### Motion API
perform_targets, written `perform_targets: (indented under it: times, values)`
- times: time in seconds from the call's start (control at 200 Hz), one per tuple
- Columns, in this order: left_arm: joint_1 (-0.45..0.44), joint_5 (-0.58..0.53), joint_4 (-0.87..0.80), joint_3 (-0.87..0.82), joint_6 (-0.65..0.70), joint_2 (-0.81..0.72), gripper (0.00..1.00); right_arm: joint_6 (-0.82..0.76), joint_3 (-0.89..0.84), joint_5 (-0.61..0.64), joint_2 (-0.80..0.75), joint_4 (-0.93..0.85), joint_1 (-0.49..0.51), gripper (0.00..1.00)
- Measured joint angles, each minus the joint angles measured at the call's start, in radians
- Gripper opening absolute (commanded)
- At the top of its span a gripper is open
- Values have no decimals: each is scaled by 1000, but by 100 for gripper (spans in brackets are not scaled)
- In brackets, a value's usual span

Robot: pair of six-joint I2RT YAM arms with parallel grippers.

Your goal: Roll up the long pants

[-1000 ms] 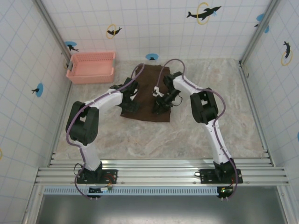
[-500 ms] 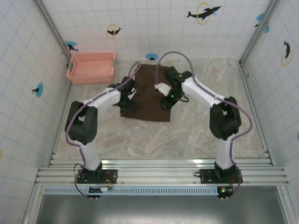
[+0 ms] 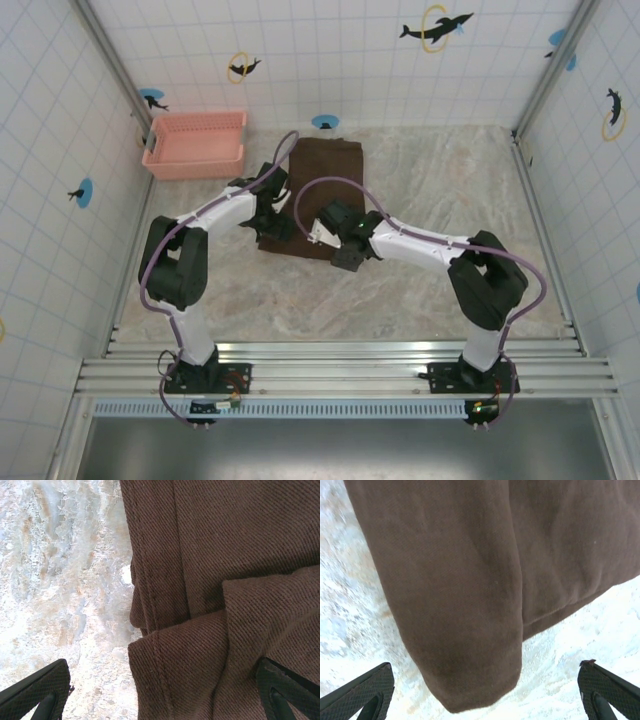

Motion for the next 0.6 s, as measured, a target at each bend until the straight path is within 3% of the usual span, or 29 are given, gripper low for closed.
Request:
perform_targets:
  times: [0.36,0.6]
  values:
    - [8,16,-6,13,19,16,97,-5,-85,-29,-23,19,93,97]
    - [13,23,-10,13,23,16,97,-12,-93,-41,8,47,100,94]
